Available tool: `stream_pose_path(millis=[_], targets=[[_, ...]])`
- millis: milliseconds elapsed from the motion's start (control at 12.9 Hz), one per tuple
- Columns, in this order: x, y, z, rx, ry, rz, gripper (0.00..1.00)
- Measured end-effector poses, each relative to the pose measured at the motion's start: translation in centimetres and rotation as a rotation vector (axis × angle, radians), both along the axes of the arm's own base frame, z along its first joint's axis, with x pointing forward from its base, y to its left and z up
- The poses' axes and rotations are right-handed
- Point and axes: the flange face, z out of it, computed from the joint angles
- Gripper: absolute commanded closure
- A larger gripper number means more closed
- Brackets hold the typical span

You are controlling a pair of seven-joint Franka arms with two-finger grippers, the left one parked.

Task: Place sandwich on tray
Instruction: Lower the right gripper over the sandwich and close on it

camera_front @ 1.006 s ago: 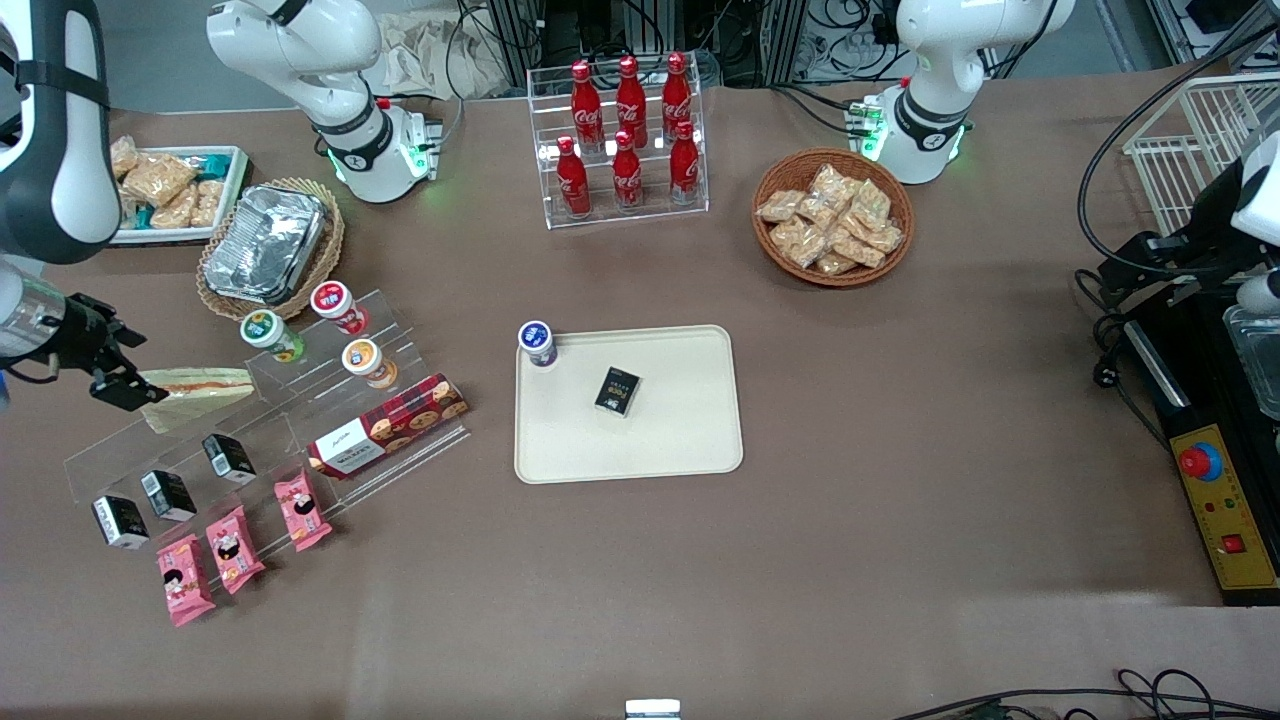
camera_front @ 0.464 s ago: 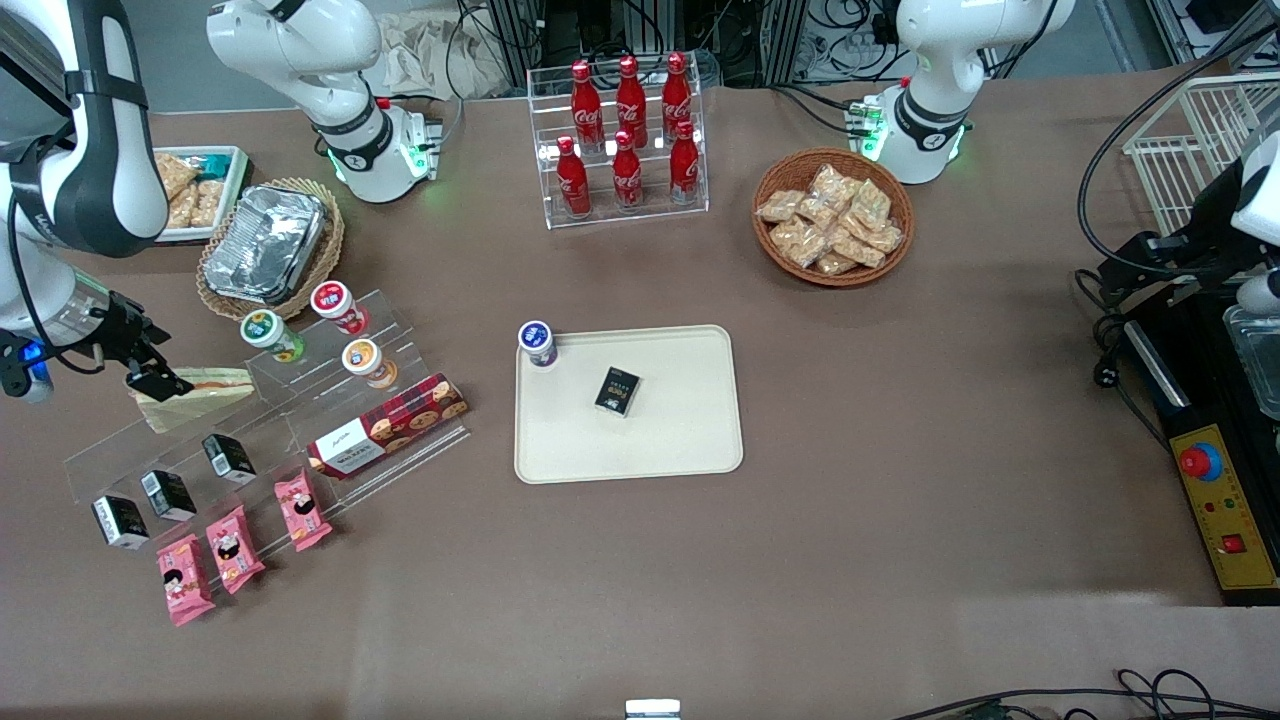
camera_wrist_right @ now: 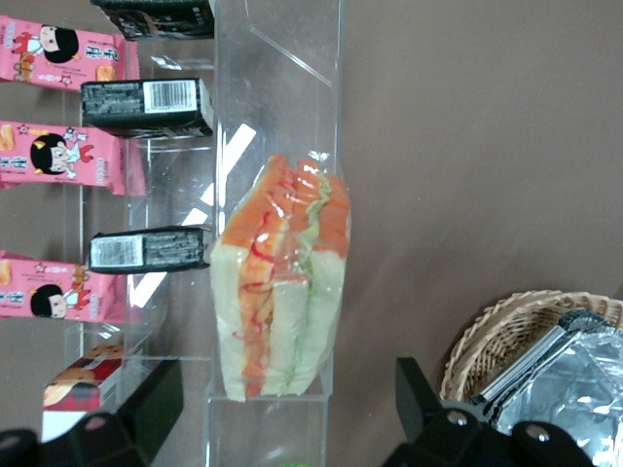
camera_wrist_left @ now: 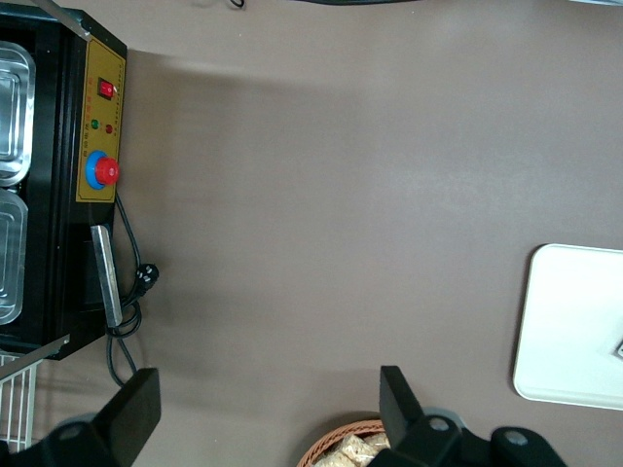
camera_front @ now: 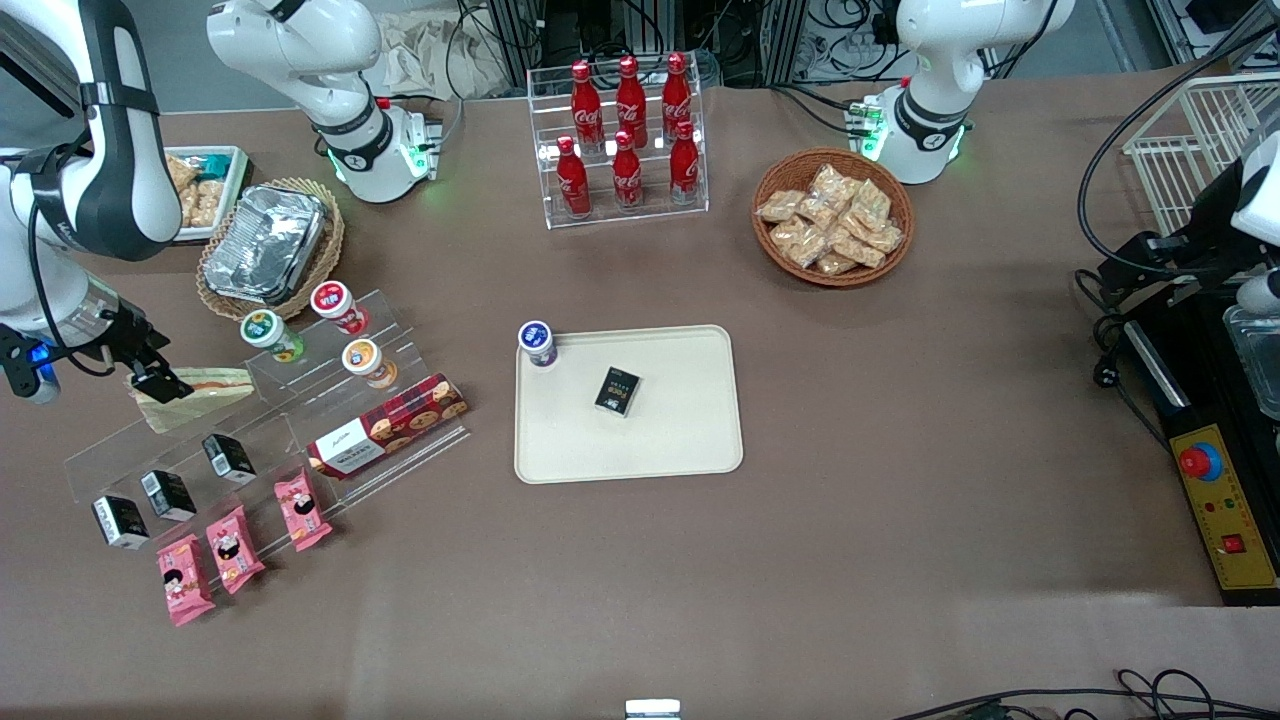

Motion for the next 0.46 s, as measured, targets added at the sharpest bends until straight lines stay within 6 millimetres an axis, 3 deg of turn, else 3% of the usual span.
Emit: stream_pose_path(millis=[464], targets=[[-0.1,-0.8,-1.8,-0.009,-0.019,0.009,0.04]])
